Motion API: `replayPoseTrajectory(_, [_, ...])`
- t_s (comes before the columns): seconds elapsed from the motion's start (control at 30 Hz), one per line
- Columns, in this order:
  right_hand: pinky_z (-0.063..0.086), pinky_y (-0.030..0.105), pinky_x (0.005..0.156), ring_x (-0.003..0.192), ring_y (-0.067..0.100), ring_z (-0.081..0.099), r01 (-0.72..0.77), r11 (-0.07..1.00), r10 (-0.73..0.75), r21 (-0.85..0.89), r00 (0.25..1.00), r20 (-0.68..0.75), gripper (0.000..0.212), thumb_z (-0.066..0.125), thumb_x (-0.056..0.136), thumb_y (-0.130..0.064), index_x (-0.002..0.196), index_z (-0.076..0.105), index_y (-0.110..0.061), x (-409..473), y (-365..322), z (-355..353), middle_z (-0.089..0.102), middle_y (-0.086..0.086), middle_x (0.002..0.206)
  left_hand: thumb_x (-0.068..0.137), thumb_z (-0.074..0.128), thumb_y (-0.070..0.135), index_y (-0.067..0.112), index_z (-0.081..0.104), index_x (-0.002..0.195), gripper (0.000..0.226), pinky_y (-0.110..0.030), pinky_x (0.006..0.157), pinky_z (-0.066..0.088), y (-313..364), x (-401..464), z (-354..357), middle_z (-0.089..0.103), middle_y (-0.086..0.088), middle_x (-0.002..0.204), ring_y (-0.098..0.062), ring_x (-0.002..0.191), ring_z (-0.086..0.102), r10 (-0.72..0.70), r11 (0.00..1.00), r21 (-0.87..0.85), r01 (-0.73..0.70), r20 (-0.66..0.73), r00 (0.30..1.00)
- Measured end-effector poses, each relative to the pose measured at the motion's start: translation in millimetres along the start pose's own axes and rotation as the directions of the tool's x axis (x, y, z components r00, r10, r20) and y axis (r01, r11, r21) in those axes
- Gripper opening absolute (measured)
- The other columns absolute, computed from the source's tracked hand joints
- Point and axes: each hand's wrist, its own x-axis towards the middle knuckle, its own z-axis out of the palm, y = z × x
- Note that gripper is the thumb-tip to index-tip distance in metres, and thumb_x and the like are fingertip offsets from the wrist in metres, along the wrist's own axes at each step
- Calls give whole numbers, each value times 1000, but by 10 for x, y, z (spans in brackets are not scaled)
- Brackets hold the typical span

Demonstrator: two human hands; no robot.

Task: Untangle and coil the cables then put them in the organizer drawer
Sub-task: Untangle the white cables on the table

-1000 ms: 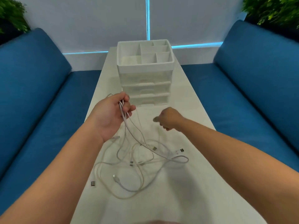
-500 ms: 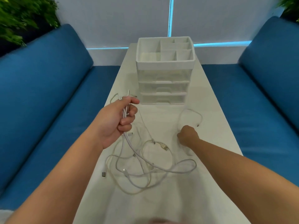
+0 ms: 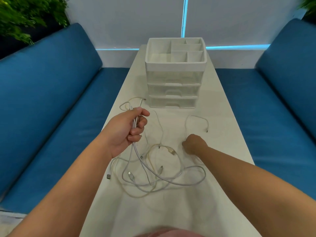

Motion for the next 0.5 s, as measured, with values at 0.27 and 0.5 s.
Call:
replayPoseTrajectory(0.27, [30, 31, 56, 58, 20, 33, 260, 666, -289, 699, 954, -79, 23, 44, 91, -16, 69, 38, -13, -545, -675, -638, 39, 10, 69, 106, 40, 24, 9, 60, 95, 27, -18, 38, 34, -130, 113, 96, 59, -3, 72, -10, 52, 46, -91, 995, -51, 84, -155, 984])
replayPoseTrajectory(0.5, [32, 26, 55, 57, 9, 41, 654, 660, -654, 369, 742, -146, 21, 50, 93, -21, 73, 42, -16, -1214, -955, -558, 47, -5, 66, 105, 31, 14, -3, 56, 111, 30, -28, 56, 57, 48, 241, 154, 74, -16, 83, -22, 69, 73, -91, 933, -360, 17, -190, 978])
